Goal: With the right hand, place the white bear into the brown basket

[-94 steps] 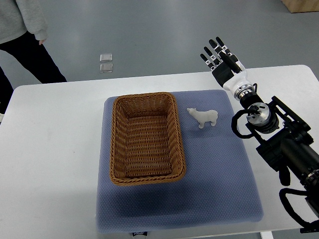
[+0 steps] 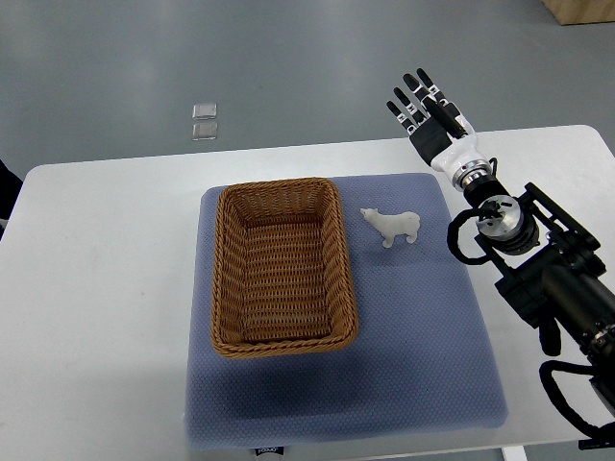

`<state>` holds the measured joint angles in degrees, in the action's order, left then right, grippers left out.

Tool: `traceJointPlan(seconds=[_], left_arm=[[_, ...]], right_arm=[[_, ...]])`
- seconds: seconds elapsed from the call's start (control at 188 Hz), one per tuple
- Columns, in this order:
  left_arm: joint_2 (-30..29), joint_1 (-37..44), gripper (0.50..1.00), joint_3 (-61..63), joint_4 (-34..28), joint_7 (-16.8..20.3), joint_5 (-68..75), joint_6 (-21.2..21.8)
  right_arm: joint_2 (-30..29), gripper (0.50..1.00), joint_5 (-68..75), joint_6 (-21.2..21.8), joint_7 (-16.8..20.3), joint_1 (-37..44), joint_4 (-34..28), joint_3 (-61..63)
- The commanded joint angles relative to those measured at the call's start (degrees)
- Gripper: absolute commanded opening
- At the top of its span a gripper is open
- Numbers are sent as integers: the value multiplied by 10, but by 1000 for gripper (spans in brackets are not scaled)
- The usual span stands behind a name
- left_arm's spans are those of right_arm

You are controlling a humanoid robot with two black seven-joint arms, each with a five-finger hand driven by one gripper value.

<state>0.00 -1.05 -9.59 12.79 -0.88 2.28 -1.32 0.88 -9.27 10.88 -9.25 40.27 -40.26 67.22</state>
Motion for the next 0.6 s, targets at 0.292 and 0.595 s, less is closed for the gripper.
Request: traceJointPlan(seconds=[0.292, 0.595], left_arm=[[0, 0, 1000, 0, 6, 0, 1, -1], [0, 0, 1000, 0, 7, 0, 1, -1]], right_arm=[[66, 926, -111, 5, 14, 47, -14, -112], [176, 926, -334, 36, 80, 198, -81, -394]])
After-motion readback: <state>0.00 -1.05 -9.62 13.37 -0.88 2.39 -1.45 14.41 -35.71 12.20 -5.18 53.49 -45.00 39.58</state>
